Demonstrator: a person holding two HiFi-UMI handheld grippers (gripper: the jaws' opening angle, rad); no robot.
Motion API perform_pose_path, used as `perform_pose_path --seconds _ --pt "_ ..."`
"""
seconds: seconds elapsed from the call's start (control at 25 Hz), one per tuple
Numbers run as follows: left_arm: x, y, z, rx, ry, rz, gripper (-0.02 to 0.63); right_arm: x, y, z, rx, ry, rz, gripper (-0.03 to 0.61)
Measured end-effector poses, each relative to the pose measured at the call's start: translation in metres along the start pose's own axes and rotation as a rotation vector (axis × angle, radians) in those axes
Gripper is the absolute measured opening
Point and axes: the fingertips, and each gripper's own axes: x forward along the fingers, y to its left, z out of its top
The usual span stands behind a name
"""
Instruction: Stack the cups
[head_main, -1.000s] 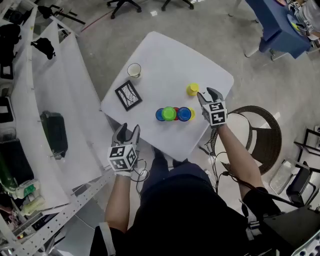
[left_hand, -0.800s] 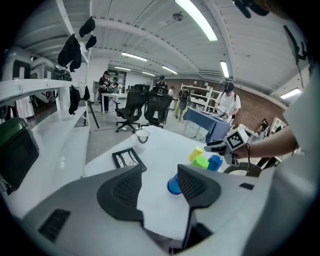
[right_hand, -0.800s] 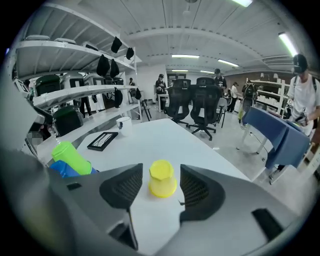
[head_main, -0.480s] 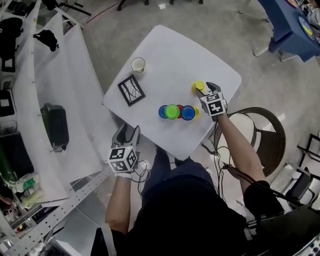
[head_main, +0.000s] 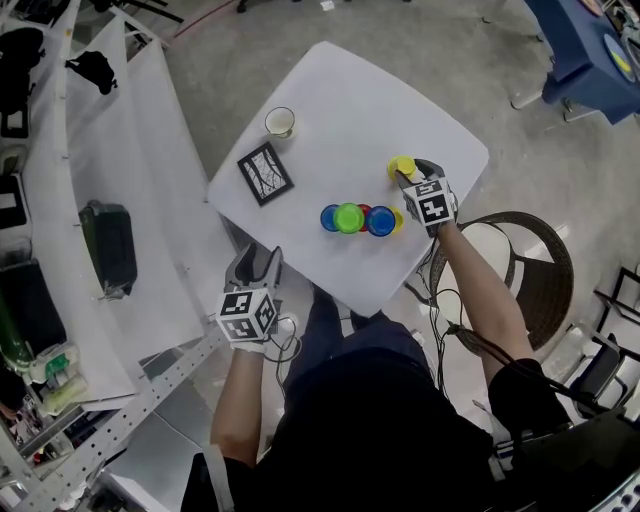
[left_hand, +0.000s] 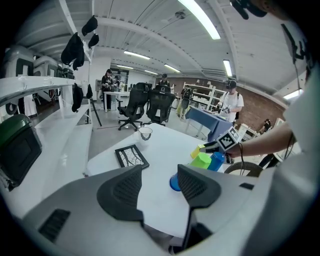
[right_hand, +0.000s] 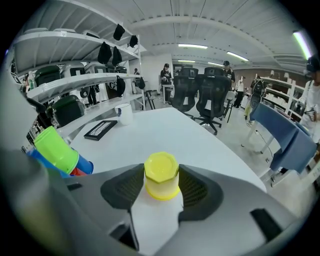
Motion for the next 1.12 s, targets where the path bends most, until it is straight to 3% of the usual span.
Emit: perform_pose_path --seconds 0.28,0.68,1.12 --pt "0.001 0.001 0.005 0.007 -0.007 -0.025 0.222 -0.021 0.005 0.022 -0.011 -0.028 -0.010 0.216" --pt "0.003 -0.024 0.046 0.084 -0.065 -0.118 0.221 -0.103 0.043 0.096 -0.052 -0.164 0.021 0.215" --pt "0.009 -0.035 0.065 0.123 -0.090 -0.245 0.219 -0.161 0.127 0.107 -0.068 -0.087 0.107 0.215"
